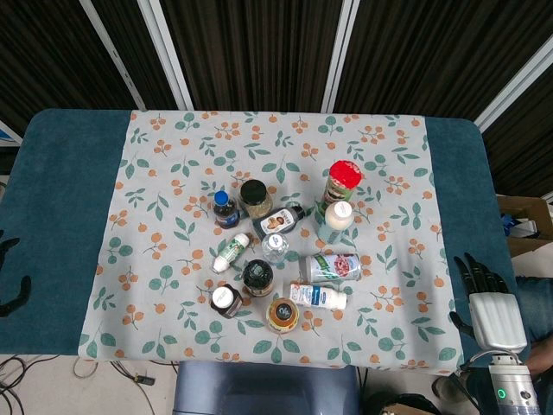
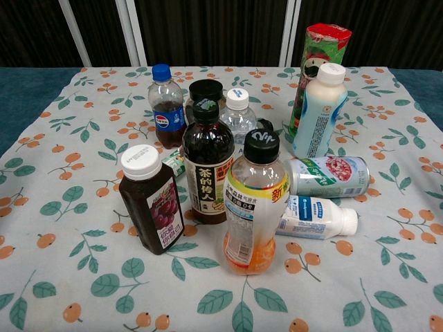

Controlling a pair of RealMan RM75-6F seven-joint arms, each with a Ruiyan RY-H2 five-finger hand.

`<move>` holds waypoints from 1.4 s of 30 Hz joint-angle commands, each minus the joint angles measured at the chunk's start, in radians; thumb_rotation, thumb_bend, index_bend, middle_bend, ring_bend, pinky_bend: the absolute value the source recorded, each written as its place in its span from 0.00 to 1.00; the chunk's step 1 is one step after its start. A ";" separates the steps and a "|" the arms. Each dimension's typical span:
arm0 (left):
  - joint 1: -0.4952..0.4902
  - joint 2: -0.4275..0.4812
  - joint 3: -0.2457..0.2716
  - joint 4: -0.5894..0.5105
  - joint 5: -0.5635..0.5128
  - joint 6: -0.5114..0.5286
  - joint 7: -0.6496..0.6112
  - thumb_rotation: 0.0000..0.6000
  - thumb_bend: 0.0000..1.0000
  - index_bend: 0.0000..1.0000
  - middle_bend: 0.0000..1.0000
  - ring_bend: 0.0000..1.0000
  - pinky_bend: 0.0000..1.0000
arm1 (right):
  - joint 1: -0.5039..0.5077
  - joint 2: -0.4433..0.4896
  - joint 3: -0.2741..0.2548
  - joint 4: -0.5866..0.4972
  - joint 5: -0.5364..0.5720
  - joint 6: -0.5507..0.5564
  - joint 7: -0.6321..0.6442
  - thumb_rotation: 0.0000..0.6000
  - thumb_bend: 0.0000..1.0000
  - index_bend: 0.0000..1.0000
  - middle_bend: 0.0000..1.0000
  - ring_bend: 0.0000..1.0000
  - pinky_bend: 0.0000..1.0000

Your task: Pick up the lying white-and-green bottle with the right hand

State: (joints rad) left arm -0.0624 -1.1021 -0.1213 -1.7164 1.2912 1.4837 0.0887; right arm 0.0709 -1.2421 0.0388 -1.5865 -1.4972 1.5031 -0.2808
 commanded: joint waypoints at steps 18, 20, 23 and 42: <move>0.004 0.001 0.000 -0.001 0.002 0.005 -0.005 1.00 0.42 0.16 0.04 0.08 0.02 | 0.004 0.001 0.003 0.005 -0.001 -0.016 0.025 1.00 0.25 0.00 0.07 0.14 0.23; 0.004 0.001 -0.001 -0.001 0.002 0.006 -0.006 1.00 0.42 0.16 0.04 0.08 0.02 | 0.005 0.001 0.003 0.007 -0.002 -0.018 0.031 1.00 0.25 0.00 0.07 0.14 0.23; 0.007 0.001 -0.001 -0.004 0.000 0.010 -0.008 1.00 0.42 0.16 0.04 0.08 0.02 | 0.004 0.001 0.000 0.008 0.000 -0.024 0.040 1.00 0.25 0.00 0.07 0.14 0.23; -0.001 -0.015 -0.004 0.000 -0.003 0.005 0.014 1.00 0.42 0.16 0.04 0.08 0.02 | 0.225 0.035 0.075 -0.083 0.014 -0.311 0.074 1.00 0.25 0.00 0.08 0.15 0.23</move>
State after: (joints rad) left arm -0.0630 -1.1166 -0.1257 -1.7162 1.2885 1.4894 0.1027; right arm 0.2351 -1.2059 0.0814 -1.6406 -1.5112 1.2615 -0.1725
